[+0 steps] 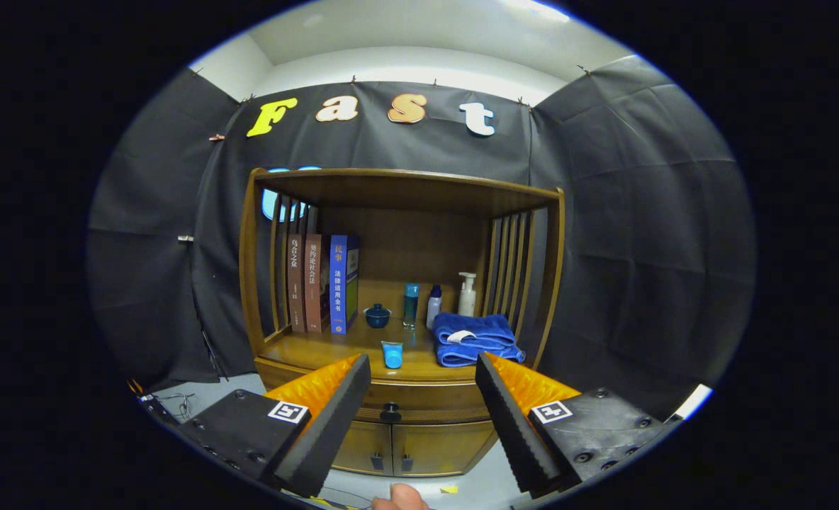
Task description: Pull open the drawer, take out the items inside it, and place them on the countertop above the cabinet.
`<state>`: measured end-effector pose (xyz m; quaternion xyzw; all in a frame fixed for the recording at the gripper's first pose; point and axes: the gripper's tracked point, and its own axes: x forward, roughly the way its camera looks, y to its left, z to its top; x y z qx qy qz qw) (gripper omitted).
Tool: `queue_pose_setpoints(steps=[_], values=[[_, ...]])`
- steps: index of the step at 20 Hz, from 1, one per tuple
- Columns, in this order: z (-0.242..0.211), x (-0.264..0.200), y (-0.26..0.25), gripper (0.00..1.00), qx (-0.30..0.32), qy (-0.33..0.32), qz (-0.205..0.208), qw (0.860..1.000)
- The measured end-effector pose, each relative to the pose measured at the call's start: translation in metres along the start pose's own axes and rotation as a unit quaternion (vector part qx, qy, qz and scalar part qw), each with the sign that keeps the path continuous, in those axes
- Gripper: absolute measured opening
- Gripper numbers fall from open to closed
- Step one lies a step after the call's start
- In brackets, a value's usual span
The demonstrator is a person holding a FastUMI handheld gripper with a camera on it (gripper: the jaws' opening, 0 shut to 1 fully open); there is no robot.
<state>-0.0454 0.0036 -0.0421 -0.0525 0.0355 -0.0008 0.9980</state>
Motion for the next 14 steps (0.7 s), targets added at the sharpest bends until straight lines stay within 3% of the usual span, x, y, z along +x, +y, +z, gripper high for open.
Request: queue_pose_setpoints(steps=[14], values=[[0.023, -0.026, -0.008, 0.98, 0.018, -0.019, -0.001, 1.0]])
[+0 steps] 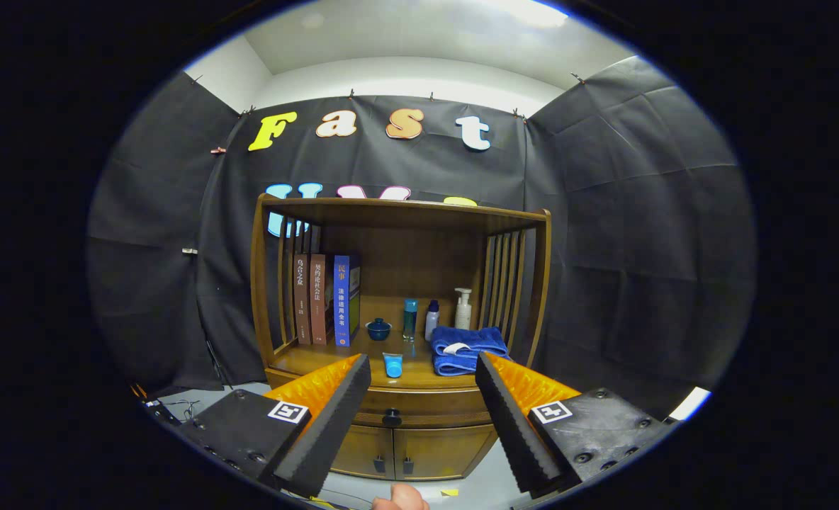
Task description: Pull open the drawer, take out the items inside it, and place them on the countertop above the cabinet.
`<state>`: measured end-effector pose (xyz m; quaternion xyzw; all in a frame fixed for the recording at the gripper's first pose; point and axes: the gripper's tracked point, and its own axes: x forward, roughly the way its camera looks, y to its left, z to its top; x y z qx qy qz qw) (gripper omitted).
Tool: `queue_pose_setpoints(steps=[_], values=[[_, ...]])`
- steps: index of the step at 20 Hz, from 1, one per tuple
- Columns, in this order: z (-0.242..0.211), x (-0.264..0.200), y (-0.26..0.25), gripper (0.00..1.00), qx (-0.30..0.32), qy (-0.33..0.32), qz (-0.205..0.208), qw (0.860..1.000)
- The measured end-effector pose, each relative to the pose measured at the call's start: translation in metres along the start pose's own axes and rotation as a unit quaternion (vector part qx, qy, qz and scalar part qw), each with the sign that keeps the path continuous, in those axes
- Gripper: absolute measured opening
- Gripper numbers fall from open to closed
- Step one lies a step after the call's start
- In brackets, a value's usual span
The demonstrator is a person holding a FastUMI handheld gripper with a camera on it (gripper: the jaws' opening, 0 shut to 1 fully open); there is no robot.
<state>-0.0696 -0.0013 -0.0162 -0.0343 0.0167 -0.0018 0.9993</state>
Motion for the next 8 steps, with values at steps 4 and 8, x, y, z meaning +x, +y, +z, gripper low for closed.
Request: queue_pose_setpoints(steps=[4, 8], values=[[0.0009, 0.0003, 0.0043, 0.99, 0.007, -0.001, 0.01, 1.0], [-0.0027, 0.0014, 0.0039, 0.99, 0.008, 0.004, 0.011, 1.0]])
